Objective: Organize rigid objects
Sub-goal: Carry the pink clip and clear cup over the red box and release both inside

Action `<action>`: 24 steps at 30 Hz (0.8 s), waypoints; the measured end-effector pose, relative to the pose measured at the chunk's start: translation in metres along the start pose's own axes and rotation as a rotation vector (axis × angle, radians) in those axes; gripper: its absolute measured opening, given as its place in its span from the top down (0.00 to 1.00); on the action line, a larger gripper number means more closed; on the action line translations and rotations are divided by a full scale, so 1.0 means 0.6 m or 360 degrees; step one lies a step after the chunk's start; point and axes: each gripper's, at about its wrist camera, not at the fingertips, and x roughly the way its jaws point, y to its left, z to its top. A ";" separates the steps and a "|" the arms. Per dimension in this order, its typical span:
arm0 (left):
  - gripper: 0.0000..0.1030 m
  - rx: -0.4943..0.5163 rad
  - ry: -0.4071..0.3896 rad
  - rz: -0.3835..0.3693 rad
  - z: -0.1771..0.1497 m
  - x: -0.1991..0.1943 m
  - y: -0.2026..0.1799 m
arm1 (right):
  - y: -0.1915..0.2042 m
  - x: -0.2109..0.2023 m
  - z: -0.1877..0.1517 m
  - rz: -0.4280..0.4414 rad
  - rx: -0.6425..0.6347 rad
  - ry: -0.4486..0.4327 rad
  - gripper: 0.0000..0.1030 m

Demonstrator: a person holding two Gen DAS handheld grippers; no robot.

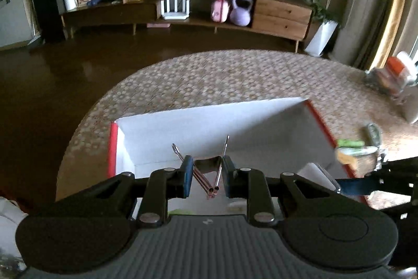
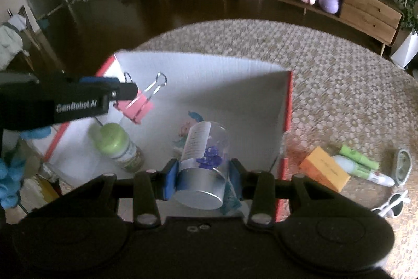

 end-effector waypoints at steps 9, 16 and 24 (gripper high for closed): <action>0.78 0.0042 0.0125 0.0054 0.000 0.078 0.016 | 0.023 0.054 -0.013 0.0004 -0.0084 0.0102 0.60; 0.78 0.0053 0.0203 0.0062 -0.009 0.110 0.012 | 0.035 0.068 -0.017 -0.0042 -0.0130 0.0135 0.60; 0.78 0.0029 0.0267 0.0063 -0.012 0.122 0.016 | 0.035 0.079 -0.023 -0.0038 -0.0121 0.0173 0.59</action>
